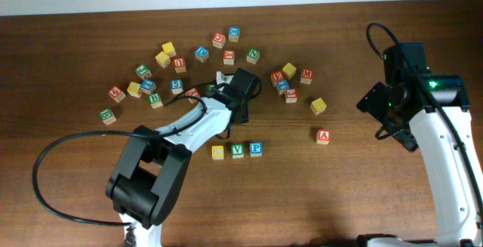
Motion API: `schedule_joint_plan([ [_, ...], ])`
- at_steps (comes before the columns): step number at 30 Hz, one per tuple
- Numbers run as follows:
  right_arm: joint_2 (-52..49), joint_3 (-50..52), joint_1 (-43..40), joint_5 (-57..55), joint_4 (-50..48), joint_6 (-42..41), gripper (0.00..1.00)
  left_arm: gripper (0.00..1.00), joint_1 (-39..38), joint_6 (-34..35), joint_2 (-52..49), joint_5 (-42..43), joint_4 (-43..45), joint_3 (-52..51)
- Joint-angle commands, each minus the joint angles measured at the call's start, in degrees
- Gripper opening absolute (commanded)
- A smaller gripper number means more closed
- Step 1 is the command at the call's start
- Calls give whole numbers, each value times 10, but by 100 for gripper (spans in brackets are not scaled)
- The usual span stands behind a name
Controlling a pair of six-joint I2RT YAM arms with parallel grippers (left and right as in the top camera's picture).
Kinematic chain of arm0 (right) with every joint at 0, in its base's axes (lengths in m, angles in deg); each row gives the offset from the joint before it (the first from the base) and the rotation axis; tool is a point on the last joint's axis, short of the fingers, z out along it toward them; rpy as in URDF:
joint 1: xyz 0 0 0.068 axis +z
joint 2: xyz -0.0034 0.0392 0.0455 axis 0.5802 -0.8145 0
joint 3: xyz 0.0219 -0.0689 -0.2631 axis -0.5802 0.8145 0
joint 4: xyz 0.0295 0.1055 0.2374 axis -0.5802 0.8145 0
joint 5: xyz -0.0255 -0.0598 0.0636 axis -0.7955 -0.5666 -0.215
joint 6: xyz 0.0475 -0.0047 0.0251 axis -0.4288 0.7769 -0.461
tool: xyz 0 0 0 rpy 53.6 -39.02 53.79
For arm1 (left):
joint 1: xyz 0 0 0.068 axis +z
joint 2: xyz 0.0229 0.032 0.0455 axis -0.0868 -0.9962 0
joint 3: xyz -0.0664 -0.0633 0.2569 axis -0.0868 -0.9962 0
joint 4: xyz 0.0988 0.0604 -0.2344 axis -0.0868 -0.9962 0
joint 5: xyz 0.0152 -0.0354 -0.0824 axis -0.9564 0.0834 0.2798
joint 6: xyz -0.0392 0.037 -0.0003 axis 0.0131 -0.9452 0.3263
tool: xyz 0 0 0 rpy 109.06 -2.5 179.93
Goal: Spell out CVPR
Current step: 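Lower the left gripper and grasp the green R block, then carry the R block right of P and release it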
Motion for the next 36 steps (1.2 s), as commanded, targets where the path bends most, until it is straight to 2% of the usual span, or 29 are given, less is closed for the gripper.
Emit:
schedule_joint_plan([
  [1,-1,-3,-2,-9,0,-2,98,33,-1,-5,-4,2,2,3],
  [6,-1,-3,-2,-9,0,-2,98,27,-1,-5,-3,2,-10,8],
  [14,-1,-3,-2,-9,0,-2,98,27,-1,-5,50,8,-23,12],
  [16,-1,-3,-2,-9,0,-2,98,25,-1,-5,82,66,-24,12],
  [18,-1,-3,-2,-9,0,-2,98,24,-1,-4,122,158,-24,13],
  [20,-1,-3,-2,-9,0,-2,98,24,-16,41,149,294,-22,13],
  [22,-1,-3,-2,-9,0,-2,98,24,-50,68,148,332,-25,12],
  [23,-1,-3,-2,-9,0,-2,98,23,-67,74,147,329,-25,12],
  [26,-1,-3,-2,-9,0,-2,99,24,-147,137,141,200,-29,11],
  [29,-1,-3,-2,-9,0,-2,99,23,-197,179,111,135,-30,11],
  [32,-1,-3,-2,-9,0,-2,98,24,-214,229,62,92,-57,11],
  [36,-1,-3,-2,-9,0,-2,98,25,-212,232,29,59,-63,11],
])
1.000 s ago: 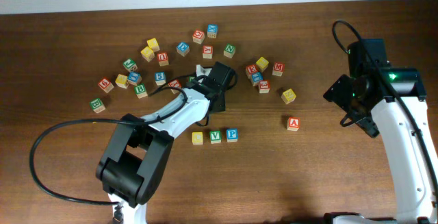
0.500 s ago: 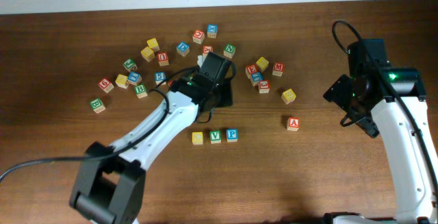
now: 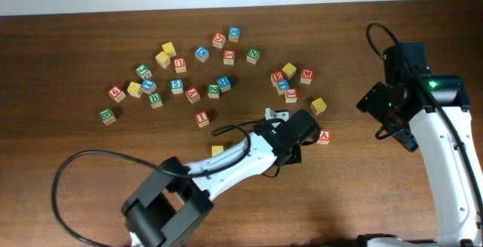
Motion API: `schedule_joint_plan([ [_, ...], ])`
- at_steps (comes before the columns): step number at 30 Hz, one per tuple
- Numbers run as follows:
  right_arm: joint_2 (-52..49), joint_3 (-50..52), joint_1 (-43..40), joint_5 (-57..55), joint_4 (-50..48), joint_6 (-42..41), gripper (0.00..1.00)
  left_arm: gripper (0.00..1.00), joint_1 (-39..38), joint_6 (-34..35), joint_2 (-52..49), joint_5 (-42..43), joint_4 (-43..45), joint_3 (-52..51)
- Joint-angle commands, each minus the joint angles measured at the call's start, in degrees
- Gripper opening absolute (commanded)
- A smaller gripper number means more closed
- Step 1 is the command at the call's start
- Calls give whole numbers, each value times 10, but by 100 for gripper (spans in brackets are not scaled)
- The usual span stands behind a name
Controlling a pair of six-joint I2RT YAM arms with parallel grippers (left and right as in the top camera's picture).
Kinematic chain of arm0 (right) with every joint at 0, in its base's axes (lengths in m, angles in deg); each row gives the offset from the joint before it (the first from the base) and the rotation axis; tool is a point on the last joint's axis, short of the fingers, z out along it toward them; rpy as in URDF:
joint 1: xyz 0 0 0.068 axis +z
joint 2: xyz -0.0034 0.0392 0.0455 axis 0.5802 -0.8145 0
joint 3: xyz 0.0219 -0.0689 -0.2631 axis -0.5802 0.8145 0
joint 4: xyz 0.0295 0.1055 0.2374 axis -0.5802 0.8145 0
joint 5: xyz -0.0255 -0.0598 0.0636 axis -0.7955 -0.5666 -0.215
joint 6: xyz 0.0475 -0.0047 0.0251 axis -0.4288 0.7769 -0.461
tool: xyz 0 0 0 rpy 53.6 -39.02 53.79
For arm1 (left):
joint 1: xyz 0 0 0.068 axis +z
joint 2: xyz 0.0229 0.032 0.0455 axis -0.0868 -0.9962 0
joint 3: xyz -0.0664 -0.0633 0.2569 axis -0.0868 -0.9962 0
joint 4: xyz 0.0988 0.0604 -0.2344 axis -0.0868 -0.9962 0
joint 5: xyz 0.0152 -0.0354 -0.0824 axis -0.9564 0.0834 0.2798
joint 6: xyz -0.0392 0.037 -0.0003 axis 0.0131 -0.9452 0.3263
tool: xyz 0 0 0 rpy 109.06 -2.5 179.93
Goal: Spell out CVPR
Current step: 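Carry the R block right of P and release it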
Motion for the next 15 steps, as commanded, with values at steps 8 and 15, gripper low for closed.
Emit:
schedule_joint_plan([
  [8,-1,-3,-2,-10,0,-3,98,27,2,19,-16,-134,6,5],
  [15,-1,-3,-2,-10,0,-3,98,32,2,19,-38,-128,10,6],
])
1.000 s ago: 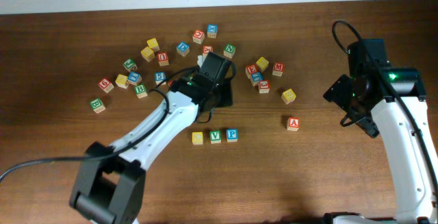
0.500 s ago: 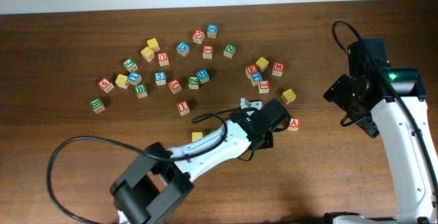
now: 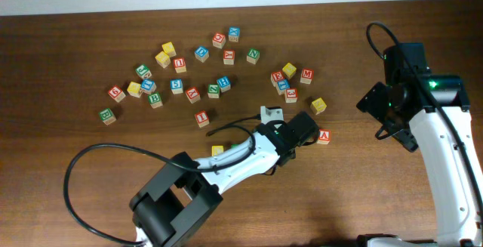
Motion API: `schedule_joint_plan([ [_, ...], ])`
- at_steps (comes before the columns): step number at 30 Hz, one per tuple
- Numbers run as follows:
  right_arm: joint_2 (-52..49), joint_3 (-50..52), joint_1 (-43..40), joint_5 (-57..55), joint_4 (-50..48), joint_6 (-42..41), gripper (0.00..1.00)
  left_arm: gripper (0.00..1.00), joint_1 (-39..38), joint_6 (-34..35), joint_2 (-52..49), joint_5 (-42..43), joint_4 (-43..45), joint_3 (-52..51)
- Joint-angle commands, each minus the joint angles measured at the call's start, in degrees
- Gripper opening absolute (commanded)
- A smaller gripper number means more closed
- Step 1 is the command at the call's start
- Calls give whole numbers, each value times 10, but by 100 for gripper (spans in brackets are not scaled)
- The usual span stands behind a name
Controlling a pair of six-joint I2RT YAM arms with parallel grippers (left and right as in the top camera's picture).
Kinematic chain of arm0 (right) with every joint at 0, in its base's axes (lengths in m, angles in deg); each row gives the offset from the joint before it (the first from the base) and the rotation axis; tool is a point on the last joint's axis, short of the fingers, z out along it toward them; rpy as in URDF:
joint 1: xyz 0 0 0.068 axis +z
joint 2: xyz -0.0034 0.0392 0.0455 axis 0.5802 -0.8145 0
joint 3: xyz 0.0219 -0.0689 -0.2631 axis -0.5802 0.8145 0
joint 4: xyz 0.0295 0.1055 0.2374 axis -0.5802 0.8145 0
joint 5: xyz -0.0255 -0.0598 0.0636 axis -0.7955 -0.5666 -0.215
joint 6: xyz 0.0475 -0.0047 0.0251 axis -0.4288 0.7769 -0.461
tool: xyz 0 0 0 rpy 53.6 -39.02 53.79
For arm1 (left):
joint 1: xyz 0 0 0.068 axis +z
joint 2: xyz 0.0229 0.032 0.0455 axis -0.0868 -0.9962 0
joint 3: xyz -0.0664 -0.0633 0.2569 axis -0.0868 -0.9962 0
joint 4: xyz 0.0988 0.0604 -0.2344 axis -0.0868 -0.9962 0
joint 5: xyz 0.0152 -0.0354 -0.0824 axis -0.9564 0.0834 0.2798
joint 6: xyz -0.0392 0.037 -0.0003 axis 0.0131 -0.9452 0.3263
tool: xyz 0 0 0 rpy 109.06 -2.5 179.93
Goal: Spell out CVPR
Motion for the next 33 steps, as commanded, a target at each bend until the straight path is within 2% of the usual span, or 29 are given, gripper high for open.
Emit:
schedule_joint_plan([
  [1,-1,-3,-2,-10,0,-2,98,37,2,7,-8,-11,5,6],
  [10,-1,-3,-2,-10,0,-2,98,38,14,3,-8,-17,11,33],
  [14,-1,-3,-2,-10,0,-2,98,45,38,0,-8,-17,12,35],
  [16,-1,-3,-2,-10,0,-2,98,46,53,-27,-7,-17,12,46],
  [21,-1,-3,-2,-10,0,-2,98,55,83,-181,32,-26,8,149],
  [25,-1,-3,-2,-10,0,-2,98,58,152,-194,96,-25,-92,236],
  [30,-1,-3,-2,-10,0,-2,98,63,297,-194,140,-21,-259,237],
  [33,-1,-3,-2,-10,0,-2,98,80,389,-194,138,-10,-331,215],
])
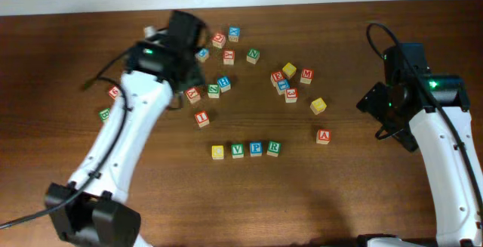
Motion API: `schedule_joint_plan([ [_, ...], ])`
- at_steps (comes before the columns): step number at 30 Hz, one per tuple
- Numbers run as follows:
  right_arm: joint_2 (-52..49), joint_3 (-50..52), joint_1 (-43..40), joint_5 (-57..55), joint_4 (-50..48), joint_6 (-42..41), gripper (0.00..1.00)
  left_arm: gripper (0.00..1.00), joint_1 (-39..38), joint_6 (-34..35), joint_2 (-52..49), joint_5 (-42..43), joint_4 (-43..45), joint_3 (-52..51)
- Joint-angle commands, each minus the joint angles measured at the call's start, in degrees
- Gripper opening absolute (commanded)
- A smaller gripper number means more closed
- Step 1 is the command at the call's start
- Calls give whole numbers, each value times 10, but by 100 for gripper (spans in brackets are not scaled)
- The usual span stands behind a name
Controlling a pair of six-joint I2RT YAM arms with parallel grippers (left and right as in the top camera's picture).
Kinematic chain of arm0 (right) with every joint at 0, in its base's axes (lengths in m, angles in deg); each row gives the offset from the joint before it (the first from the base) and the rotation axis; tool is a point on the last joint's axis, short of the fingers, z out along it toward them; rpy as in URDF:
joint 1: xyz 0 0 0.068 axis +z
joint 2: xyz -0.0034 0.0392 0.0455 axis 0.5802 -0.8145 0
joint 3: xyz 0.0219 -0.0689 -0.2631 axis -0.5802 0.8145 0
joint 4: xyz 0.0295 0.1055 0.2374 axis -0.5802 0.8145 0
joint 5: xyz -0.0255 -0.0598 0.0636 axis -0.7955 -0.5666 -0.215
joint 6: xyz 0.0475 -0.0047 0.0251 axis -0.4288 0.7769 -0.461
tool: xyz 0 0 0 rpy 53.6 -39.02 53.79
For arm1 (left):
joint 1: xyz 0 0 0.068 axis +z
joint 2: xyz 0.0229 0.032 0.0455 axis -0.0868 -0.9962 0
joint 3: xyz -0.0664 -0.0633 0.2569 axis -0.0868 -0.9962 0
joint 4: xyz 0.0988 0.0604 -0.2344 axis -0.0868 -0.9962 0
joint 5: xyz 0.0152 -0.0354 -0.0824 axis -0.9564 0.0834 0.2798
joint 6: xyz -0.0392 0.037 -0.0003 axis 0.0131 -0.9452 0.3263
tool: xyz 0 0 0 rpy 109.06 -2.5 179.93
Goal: Spell out CVPR
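Observation:
Near the table's front middle stands a row of blocks: a yellow block point(218, 152), a green V point(238, 150), a blue P point(256, 148) and a green R point(273, 147). My left gripper point(179, 37) hangs over the back-left pile of blocks, far from the row; its fingers are hidden under the wrist. At the right side my right gripper point(394, 123) stays away from all blocks, and its jaws cannot be made out.
Loose letter blocks lie scattered across the back of the table, among them a red I point(201, 117), a red A point(323, 136), a yellow block point(318, 106) and a cluster point(287, 82) at back centre. The left arm's cable trails near the front left.
My left gripper was over the right end of the row; now it is over the back-left pile. A green R block stands uncovered to the right of the P. The right arm has not moved.
At first the row held only the yellow block, V and P, and my left gripper was at the pile behind it. Then the gripper hung over the row's right end at two moments. Now the row has a green R and the gripper is back-left.

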Motion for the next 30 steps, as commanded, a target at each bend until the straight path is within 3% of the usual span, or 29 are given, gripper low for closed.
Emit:
schedule_joint_plan([
  [1,-1,-3,-2,-9,0,-2,98,99,73,-4,1,8,-15,-36],
  [9,-1,-3,-2,4,-3,-4,98,99,105,-5,1,64,-26,-115],
  [12,-1,-3,-2,143,26,-4,99,99,101,-10,1,100,-73,-115],
  [13,-1,-3,-2,146,26,-4,99,93,97,-24,1,102,-73,-118],
  [16,-1,-3,0,184,26,20,99,46,76,-31,1,136,-60,-161],
  [18,-1,7,25,231,26,141,88,41,52,-31,1,140,-30,-214],
  [19,-1,16,45,224,25,157,81,40,43,-31,1,140,-12,-238],
  [20,-1,31,68,207,23,162,68,37,36,-31,1,140,8,-263],
  [21,-1,62,101,183,5,161,46,28,31,-31,0,146,35,-292],
  [24,-2,128,135,203,-72,148,21,15,31,-31,0,180,69,-329],
  [27,-18,190,149,269,-172,131,4,11,31,-31,0,207,105,-356],
  [28,-28,212,154,287,-214,131,4,3,31,-31,0,232,125,-367],
  [30,-44,237,165,294,-257,116,4,1,31,-31,0,243,145,-378],
])
